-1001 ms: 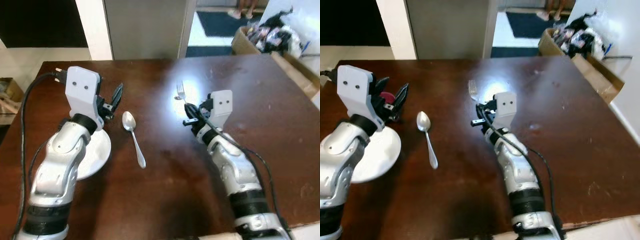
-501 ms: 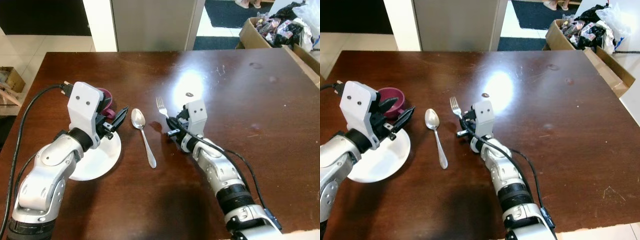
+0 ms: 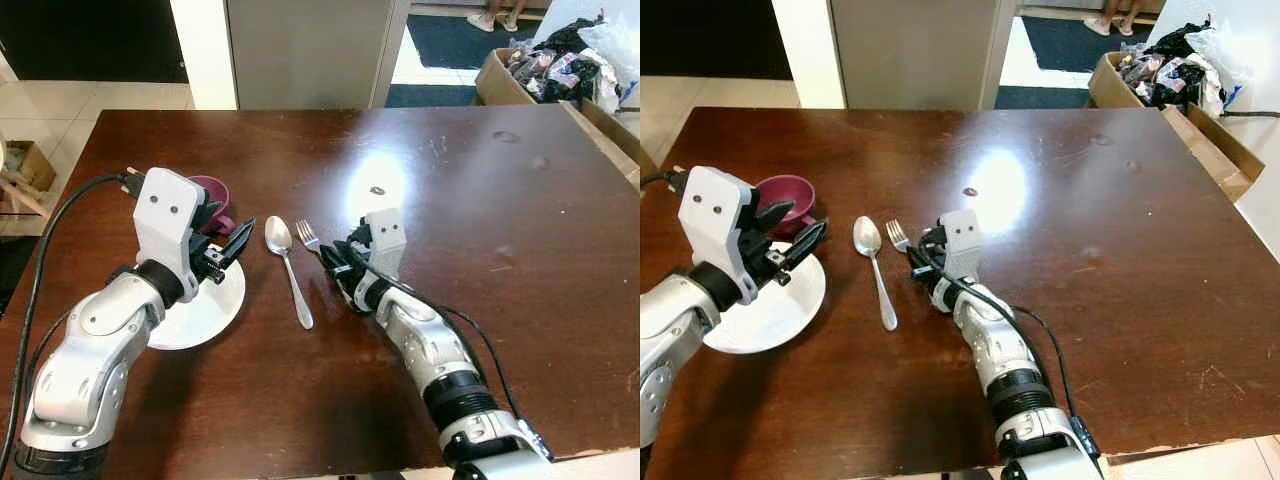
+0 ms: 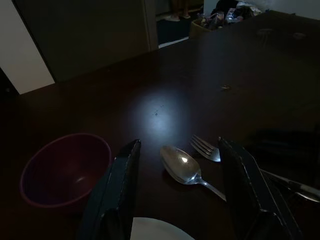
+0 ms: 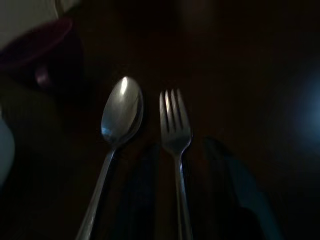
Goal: Setting the table
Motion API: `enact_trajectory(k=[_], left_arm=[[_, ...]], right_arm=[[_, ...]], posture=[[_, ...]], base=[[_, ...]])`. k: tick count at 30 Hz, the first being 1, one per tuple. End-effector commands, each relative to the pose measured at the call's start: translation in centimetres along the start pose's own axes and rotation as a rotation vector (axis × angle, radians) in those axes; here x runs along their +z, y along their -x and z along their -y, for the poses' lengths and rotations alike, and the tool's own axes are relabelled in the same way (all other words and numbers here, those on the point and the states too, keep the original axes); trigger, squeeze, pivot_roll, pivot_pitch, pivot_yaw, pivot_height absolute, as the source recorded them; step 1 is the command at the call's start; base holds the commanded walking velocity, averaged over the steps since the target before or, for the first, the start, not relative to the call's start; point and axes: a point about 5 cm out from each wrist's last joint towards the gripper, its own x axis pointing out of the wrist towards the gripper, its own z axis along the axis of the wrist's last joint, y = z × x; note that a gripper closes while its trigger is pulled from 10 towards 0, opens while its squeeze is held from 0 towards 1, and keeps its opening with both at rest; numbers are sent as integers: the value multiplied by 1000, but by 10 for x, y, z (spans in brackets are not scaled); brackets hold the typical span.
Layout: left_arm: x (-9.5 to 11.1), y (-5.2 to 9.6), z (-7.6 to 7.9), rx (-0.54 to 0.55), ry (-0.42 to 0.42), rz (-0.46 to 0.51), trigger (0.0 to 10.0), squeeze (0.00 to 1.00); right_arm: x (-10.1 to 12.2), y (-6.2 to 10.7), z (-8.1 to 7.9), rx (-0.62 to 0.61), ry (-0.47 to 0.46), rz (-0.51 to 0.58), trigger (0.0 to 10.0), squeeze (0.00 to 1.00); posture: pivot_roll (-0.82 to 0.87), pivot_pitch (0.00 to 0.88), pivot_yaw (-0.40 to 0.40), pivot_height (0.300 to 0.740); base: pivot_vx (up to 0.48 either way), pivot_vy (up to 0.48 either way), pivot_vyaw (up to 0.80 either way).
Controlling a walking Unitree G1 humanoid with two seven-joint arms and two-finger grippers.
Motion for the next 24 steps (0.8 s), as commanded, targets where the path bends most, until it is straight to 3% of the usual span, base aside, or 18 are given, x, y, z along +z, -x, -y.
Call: enact_trajectory(k=[1, 2, 3, 6, 12, 13, 14, 17, 24], left_arm=[[0, 0, 3, -5, -2, -6, 10000, 0], [0, 0, 3, -5, -2, -6, 10000, 0], [0, -1, 4, -7, 0, -5, 10000, 0], [-1, -2, 4, 4, -1, -4, 10000, 0], [-7, -7, 0, 102, 17, -12, 10000, 0], [-7, -7, 0, 102, 17, -12, 10000, 0], [-11, -8, -1, 130, 36, -22, 10000, 0], [-16, -9, -4, 170, 69, -40, 10000, 0], [-23, -13, 0, 189, 120, -58, 10000, 0]], right_arm=[[3, 0, 1, -4, -16, 8, 10000, 1000], [3, 0, 1, -4, -16, 8, 10000, 1000], [13, 4, 4, -19, -26, 68, 10000, 0], [32, 13, 8, -36, 4, 164, 10000, 0], [79, 55, 15, -103, 128, 393, 10000, 0], [79, 55, 15, -103, 128, 393, 10000, 0], [87, 69, 12, -122, 124, 445, 10000, 0], [86, 82, 3, -127, 77, 467, 10000, 0], [67, 83, -7, -175, -113, 434, 10000, 0]], posture=[[-27, 88, 37, 740], [-27, 88, 37, 740], [-30, 86, 37, 740], [-30, 86, 37, 740], [-59, 83, 49, 740], [-59, 83, 49, 740], [-80, 85, 60, 740], [-89, 84, 67, 740], [-81, 75, 84, 740]], base=[[0, 0, 0], [0, 0, 0], [0, 0, 0], [0, 0, 0], [0, 0, 0], [0, 0, 0], [0, 0, 0], [0, 0, 0], [0, 0, 0]])
